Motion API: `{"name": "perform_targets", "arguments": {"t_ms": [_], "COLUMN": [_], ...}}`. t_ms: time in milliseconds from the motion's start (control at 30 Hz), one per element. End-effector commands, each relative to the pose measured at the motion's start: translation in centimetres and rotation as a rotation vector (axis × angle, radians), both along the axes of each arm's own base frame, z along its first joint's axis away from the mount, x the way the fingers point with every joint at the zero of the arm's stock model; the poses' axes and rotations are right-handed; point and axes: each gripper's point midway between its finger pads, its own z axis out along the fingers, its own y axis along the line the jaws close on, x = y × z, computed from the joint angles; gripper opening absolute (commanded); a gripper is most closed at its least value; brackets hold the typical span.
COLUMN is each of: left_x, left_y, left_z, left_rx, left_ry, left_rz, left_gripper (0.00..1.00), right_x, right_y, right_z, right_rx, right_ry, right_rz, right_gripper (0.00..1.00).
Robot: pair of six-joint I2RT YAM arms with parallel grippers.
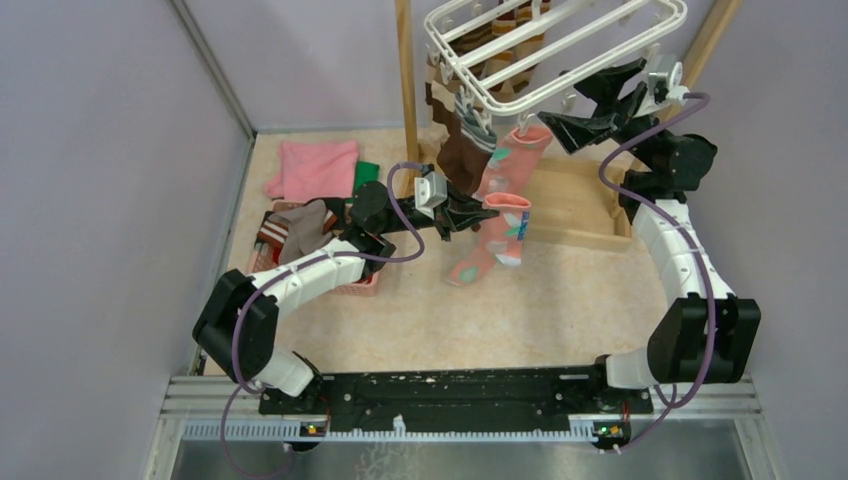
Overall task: Clip the socks to the hanger
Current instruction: Open the clamp at the hanger.
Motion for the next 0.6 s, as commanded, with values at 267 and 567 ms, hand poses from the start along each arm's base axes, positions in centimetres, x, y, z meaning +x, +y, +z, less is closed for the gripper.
{"name": "perform_targets", "arguments": {"t_ms": [267,567], "left_x": [0.15,0.03], "left_y": [0.15,0.28], "left_z": [2.16,2.32], "left_rx": [-0.047,-0.049], "left_ry": [-0.075,-0.077], "left_rz": [0.008,0.009], "left_gripper": [0.00,0.00], "right_x": [-2.21,-2.54], "right_y": [0.64,0.55], "right_z": [1.88,2.04], "right_rx": [-0.021,-0.015], "right_ry": [-0.103,-0.107], "right_rz": [0.041,0.031], "right_gripper": [0.83,0.82]}}
